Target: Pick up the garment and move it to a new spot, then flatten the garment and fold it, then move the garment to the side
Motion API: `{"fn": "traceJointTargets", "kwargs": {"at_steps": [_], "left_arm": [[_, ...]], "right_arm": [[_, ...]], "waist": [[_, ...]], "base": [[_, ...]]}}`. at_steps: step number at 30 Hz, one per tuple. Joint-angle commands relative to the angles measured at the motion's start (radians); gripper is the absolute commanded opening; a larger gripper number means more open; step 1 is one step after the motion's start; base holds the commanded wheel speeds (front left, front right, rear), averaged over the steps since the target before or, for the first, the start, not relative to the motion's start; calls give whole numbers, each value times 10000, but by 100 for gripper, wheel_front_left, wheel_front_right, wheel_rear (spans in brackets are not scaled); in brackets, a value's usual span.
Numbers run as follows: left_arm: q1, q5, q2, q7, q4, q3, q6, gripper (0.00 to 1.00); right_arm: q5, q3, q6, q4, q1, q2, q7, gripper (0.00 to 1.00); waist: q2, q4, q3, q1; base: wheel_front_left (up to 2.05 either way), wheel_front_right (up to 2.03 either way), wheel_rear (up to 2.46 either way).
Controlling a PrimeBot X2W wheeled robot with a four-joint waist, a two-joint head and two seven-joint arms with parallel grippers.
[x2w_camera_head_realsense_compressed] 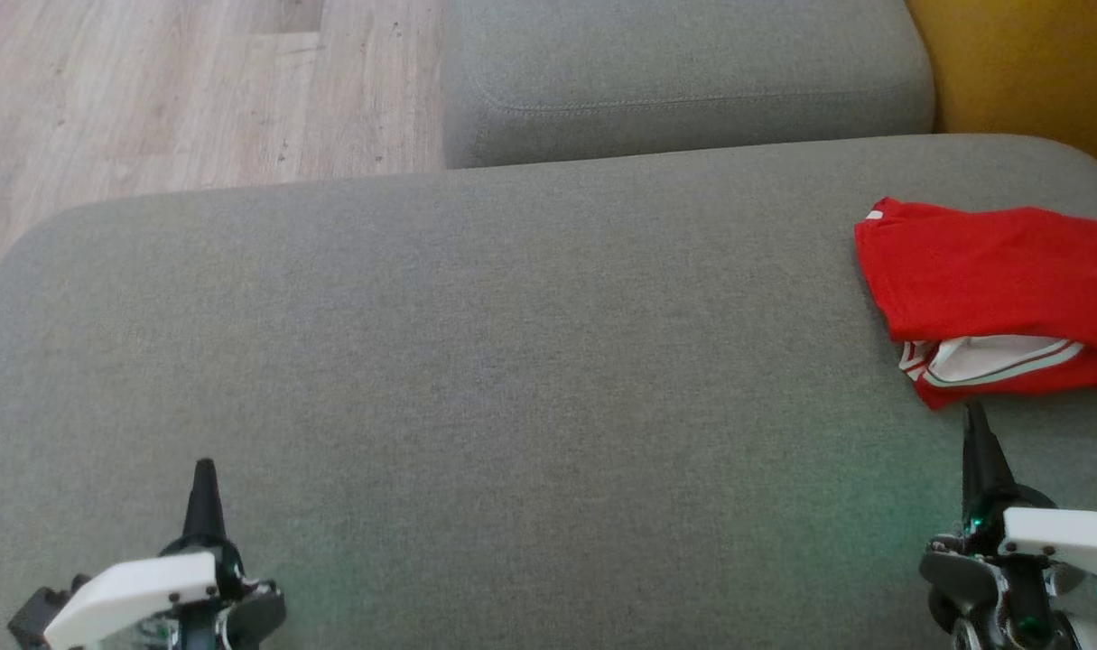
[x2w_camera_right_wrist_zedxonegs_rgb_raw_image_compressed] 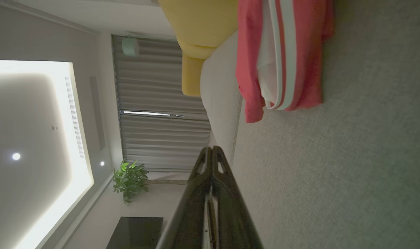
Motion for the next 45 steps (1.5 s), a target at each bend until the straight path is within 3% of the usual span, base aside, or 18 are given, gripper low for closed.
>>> {"fn": "traceJointTargets", "kwargs": {"at_steps": [1, 10, 45], "left_arm": [[-656, -346, 97, 122, -240, 462, -127, 0], [-889, -1241, 84, 355, -147, 681, -261, 0], [-900, -1120, -19, 471, -139, 826, -261, 0]], "right_arm": [[405, 109, -7, -302, -686, -229, 120, 0], [1333, -4, -7, -241, -911, -224, 348, 0], [1231, -126, -7, -233, -922, -138, 446, 0]], "waist": [[0, -7, 24, 1], [0, -33, 121, 1], [0, -33, 121, 1]], "base": [[0, 0, 0], [0, 0, 0], [0, 0, 0]]}}
